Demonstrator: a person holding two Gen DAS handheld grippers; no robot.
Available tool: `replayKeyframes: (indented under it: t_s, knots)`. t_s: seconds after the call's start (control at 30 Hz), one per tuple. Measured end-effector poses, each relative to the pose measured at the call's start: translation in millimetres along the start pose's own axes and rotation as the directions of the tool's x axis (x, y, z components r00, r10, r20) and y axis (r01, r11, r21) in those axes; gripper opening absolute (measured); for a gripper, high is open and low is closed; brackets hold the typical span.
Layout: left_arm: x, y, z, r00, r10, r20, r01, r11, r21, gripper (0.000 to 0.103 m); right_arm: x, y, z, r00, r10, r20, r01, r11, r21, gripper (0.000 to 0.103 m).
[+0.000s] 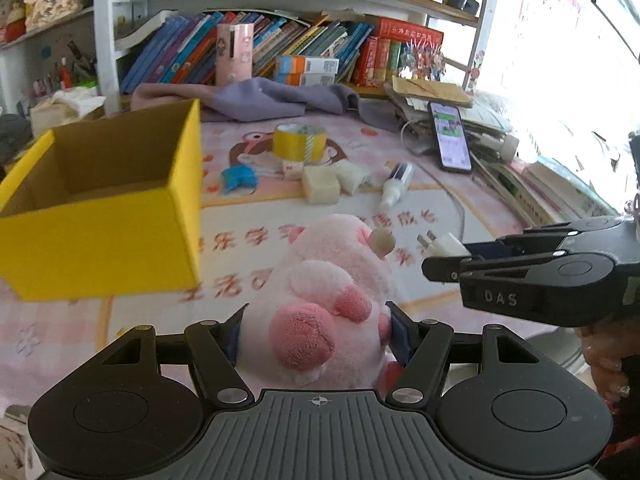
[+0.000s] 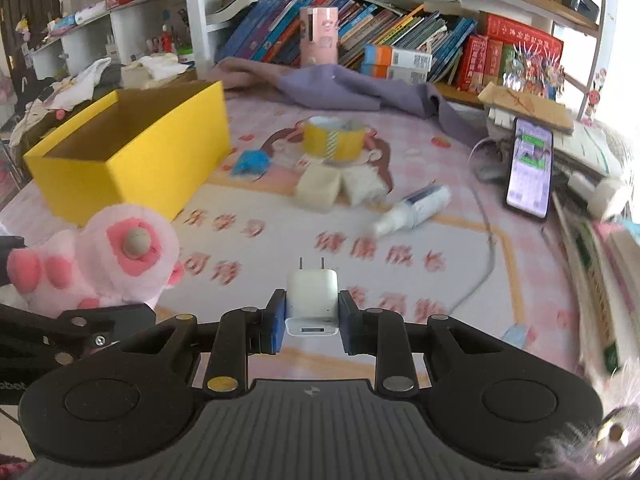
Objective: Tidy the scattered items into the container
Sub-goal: 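Carry the plush and charger over the yellow box with both tools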
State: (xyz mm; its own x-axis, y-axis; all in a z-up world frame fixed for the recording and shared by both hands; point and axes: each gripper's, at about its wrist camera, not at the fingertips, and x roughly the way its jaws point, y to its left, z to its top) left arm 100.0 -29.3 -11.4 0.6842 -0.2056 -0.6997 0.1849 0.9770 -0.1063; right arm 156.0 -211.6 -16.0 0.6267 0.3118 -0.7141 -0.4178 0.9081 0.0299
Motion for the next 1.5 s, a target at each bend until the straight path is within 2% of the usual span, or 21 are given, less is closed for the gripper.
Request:
replayKeyframes:
  t_s: [0.1, 0.33, 0.63, 0.87, 1.07, 1.3, 1.5]
  knots:
    - [-15, 13, -10, 1.000, 0.011, 0.007, -0.011, 1.000, 0.004, 0.066, -3, 23, -11, 1.000, 0.017, -0.009, -0.017, 1.000, 0.004, 0.025]
    - [-52, 42, -23, 0.996, 0.041, 0.074, -0.040, 0.999, -0.017, 0.066, -23, 69, -11, 0.998, 0.030, 0.060, -0.029, 0.999, -0.024, 0.025]
    - [-86, 78, -38, 0.984, 0.091, 0.156, -0.075, 0.992, -0.105, 0.066, -36, 116, -1, 0.993, 0.060, 0.105, -0.047, 0.991, -0.129, 0.025]
    - [-107, 105, -44, 0.966, 0.164, 0.198, -0.128, 0.974, -0.185, 0.066, -39, 153, 10, 0.983, 0.130, 0.133, -0.096, 0.967, -0.238, 0.025]
    - [-117, 125, -24, 0.951, 0.190, 0.243, -0.141, 0.969, -0.205, 0.066, -38, 167, 34, 0.969, 0.173, 0.177, -0.117, 0.951, -0.286, 0.025]
    - [-106, 142, 15, 0.934, 0.211, 0.287, -0.158, 0.967, -0.197, 0.066, -22, 173, 72, 0.955, 0.210, 0.209, -0.138, 0.939, -0.315, 0.025]
    - [-73, 157, 53, 0.937, 0.216, 0.276, -0.175, 0.970, -0.167, 0.067, 10, 172, 107, 0.949, 0.234, 0.209, -0.153, 0.927, -0.342, 0.025]
